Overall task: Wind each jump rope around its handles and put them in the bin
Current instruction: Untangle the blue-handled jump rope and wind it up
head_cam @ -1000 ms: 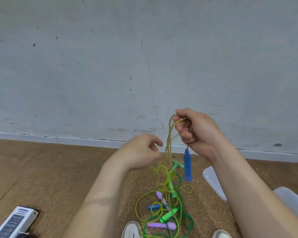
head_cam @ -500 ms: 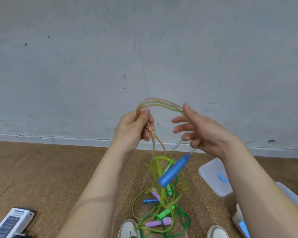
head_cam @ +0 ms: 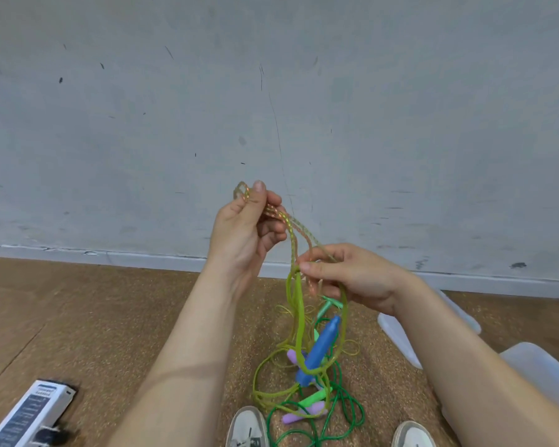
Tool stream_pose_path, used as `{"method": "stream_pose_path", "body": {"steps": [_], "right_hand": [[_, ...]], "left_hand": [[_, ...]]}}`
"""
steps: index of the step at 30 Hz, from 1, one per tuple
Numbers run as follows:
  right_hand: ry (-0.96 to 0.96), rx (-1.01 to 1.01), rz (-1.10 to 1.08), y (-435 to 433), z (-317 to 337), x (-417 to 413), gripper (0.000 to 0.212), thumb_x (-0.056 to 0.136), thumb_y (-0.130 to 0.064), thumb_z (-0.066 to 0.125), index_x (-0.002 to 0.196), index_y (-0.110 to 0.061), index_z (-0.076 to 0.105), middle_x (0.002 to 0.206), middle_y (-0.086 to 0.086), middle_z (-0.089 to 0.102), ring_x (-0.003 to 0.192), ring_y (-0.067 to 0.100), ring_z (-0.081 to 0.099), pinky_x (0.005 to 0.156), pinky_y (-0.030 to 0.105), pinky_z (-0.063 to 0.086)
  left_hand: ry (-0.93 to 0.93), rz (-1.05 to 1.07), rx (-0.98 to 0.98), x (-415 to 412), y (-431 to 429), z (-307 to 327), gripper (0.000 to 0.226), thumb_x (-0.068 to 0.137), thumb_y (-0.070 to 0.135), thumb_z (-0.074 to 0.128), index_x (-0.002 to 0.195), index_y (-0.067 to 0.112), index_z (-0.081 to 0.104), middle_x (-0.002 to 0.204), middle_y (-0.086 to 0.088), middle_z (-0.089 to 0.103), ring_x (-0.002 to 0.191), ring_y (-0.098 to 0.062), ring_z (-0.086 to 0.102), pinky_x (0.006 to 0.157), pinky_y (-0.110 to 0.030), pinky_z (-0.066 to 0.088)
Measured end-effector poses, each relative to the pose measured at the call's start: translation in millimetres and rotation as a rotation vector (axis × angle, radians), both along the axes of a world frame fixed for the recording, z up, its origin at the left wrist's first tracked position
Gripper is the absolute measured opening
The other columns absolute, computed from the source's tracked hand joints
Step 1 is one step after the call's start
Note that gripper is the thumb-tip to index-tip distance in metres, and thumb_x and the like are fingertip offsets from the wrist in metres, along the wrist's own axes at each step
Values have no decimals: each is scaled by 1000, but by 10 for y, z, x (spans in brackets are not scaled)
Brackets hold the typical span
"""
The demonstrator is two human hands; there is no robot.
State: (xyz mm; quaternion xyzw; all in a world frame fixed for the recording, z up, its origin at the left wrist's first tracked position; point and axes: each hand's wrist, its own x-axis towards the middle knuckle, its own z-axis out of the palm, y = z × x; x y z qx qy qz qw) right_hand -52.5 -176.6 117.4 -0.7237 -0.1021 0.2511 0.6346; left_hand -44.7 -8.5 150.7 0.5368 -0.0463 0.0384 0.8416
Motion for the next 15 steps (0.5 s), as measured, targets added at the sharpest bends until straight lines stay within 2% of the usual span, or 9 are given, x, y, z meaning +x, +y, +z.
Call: {"method": "stream_pose_path", "body": {"steps": [2, 5, 7, 9, 10, 12, 15], "right_hand": [[-5, 34, -45, 11, 16, 8, 14, 87, -23, 68, 100, -17, 66, 76, 7, 55, 46, 9, 37, 45, 16, 31], [-163, -44, -59, 51, 68, 5, 33, 74, -31, 78, 104, -24, 65, 79, 7, 44, 58, 11, 38, 51, 21, 29], [-297, -63, -122, 130, 84, -10, 21, 76, -26, 80, 90, -19, 66, 72, 1, 44, 57, 8, 37, 51, 18, 28], [-359, -74, -244, 197, 62, 9, 14, 83, -22, 75, 79, -11, 68, 58, -5, 39, 50, 8, 32, 48, 18, 26], [-337, -62, -277, 212, 50, 20, 19, 87, -22, 71, 76, -7, 69, 52, -7, 36, 46, 8, 29, 46, 19, 24], [-255, 22, -290, 218, 66, 36, 28, 93, -25, 63, 73, -6, 68, 49, -4, 35, 41, 8, 26, 41, 18, 21], [-156, 111, -307, 175, 104, 56, 29, 95, -27, 58, 75, -8, 67, 54, 1, 43, 40, 9, 33, 39, 19, 19]], "left_hand": [[11, -2, 25, 1, 46, -9, 29, 98, 30, 49, 78, 10, 60, 66, -4, 58, 47, -8, 54, 47, -18, 49], [5, -13, 155, -15, 44, -17, 28, 97, 26, 50, 79, 8, 59, 61, -3, 60, 46, -9, 58, 47, -18, 50], [-11, -37, 230, -29, -10, -27, 22, 95, 21, 54, 81, 6, 61, 60, -5, 62, 49, -12, 61, 50, -19, 52], [-71, -59, 296, -35, -41, -18, 7, 91, 12, 61, 87, 7, 65, 68, -5, 66, 60, -13, 64, 60, -22, 55], [-105, -62, 348, -36, -30, -12, 7, 87, 5, 64, 92, 9, 67, 76, -4, 68, 68, -13, 65, 66, -23, 55], [-143, -51, 491, -21, 19, -42, 30, 79, -8, 66, 100, 13, 67, 92, -4, 68, 79, -10, 63, 74, -21, 53], [-78, -118, 601, -47, 79, -113, 38, 76, -21, 57, 97, 11, 61, 92, -10, 63, 73, -10, 63, 75, -24, 52]]}}
